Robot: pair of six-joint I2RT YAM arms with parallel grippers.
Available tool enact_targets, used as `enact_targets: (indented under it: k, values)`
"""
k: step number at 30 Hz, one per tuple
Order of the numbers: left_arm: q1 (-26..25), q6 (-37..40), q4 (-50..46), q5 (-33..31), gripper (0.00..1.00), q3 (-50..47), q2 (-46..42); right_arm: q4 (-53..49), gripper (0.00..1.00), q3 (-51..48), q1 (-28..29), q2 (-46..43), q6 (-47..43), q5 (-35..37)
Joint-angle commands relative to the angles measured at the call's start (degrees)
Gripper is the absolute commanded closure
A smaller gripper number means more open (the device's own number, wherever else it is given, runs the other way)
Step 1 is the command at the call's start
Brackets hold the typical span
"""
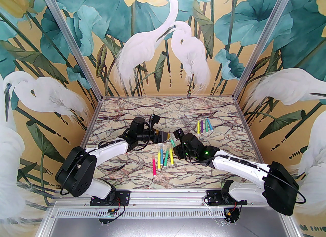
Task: Open the pen caps
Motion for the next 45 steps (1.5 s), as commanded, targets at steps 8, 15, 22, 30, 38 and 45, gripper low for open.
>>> enact_targets:
  k: [8, 15, 22, 30, 38, 45]
  values:
    - [-1.0, -2.8, 2.6, 4.0, 0.37, 3.4, 4.0, 1.8, 0.89, -0.4, 0.0, -1.7, -1.5, -0.7]
    - [-1.5, -3.9, 3.3, 5.4, 0.46, 4.1, 5.7, 2.0, 0.89, -0.4, 0.1, -1.7, -1.9, -0.3]
    - [-1.6, -4.9, 4.0, 6.5, 0.62, 4.8, 6.8, 2.2, 0.89, -0.3, 0.1, -1.5, -2.2, -0.1]
    - [-1.6, -5.8, 4.4, 7.6, 0.81, 5.6, 7.8, 2.7, 0.88, -0.4, 0.1, -0.7, -2.3, 0.2]
    - [-1.6, -6.2, 4.7, 7.9, 0.91, 5.7, 7.7, 4.3, 0.66, -1.7, 0.0, -0.7, -1.9, 1.0]
    - [-1.6, -7.9, 5.7, 9.5, 0.98, 6.9, 8.4, 7.3, 0.62, -2.2, 0.0, 1.4, -1.4, 0.2]
